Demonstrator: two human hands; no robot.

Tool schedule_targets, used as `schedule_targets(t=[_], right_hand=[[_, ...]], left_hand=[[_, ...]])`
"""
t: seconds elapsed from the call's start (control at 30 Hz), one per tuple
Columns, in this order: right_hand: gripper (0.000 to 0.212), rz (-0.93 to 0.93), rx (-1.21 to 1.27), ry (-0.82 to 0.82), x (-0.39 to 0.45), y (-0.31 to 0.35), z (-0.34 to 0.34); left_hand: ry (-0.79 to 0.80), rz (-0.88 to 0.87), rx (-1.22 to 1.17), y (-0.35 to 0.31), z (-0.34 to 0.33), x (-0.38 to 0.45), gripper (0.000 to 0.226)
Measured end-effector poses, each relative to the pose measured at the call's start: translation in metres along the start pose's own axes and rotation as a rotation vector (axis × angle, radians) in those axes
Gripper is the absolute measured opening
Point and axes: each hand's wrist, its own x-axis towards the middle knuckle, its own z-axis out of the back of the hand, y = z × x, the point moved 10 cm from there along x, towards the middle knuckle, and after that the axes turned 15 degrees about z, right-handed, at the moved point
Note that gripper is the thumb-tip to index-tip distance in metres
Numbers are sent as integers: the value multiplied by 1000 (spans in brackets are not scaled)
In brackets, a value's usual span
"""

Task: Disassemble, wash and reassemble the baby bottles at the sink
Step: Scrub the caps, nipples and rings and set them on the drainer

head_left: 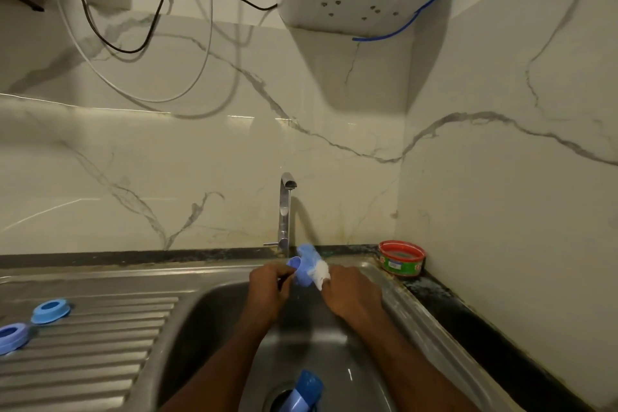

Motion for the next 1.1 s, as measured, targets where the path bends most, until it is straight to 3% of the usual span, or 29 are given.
schedule_targets(t=[0.2, 0.37, 0.57, 0.8, 0.9, 1.0, 1.1], right_hand=[[40, 102, 4, -39, 0, 12, 5], [30, 44, -86, -4, -4, -2, 2], [41, 93, -27, -19, -3, 16, 3], [43, 14, -21, -53, 7, -3, 15], [42, 62, -79, 1, 14, -11, 17], [39, 101, -189, -74, 18, -21, 23], [39, 99, -139, -31, 22, -37, 13]], left_hand=[[-25, 49, -14, 7, 0, 2, 17], [34, -12, 41, 0, -8, -2, 12], [-18, 143, -117, 18, -6, 2, 5], [-15, 173, -136, 23, -12, 9, 31], [-9, 162, -149, 22, -15, 10, 31], [41, 149, -215, 23, -19, 11, 28], [82, 146, -270, 17, -19, 11, 48]])
